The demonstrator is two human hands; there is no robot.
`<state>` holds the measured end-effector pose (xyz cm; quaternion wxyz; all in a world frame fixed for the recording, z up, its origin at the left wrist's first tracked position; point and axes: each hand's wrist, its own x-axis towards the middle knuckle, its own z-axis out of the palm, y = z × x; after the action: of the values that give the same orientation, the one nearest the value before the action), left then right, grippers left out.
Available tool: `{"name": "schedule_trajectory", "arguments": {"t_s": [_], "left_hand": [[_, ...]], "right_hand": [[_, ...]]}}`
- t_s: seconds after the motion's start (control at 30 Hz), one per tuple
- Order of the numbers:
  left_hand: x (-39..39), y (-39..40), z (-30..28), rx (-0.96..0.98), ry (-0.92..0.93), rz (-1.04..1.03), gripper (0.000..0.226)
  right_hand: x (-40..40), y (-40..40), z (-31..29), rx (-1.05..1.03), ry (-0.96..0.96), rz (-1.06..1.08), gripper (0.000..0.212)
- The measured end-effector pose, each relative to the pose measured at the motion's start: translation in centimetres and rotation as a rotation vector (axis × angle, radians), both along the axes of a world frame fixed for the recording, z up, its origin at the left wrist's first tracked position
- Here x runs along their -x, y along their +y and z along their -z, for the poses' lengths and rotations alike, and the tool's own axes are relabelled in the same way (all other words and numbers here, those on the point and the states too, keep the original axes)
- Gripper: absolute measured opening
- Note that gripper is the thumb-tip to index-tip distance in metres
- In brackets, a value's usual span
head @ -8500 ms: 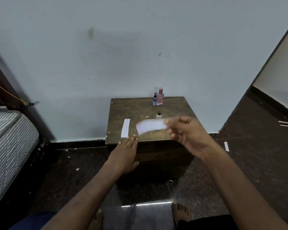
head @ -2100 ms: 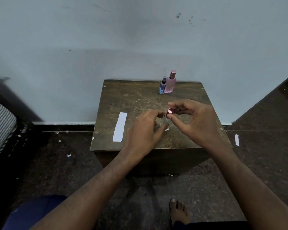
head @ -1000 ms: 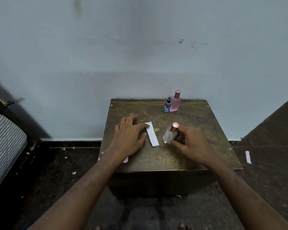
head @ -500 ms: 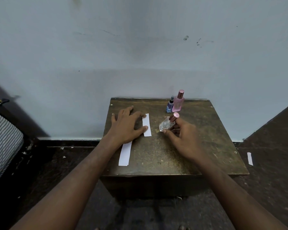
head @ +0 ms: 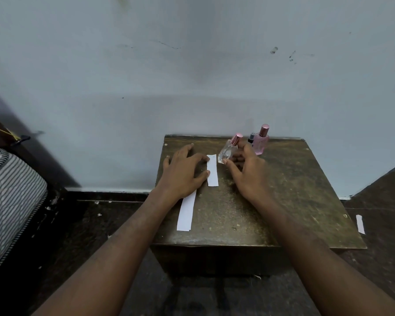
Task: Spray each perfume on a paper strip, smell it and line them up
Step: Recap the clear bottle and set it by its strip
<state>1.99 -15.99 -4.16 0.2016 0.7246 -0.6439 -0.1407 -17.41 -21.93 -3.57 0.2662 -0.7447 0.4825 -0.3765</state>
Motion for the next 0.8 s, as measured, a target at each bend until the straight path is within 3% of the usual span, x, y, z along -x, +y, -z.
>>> {"name": "schedule_trajectory", "arguments": {"t_s": [0.8], "left_hand": [[-0.1,-1.0,-0.1,-0.018,-0.104,-0.039,0.053]], "right_hand": [[-2.9,-2.4,1.6,0.038,0.015,-0.011,0.037]]}}
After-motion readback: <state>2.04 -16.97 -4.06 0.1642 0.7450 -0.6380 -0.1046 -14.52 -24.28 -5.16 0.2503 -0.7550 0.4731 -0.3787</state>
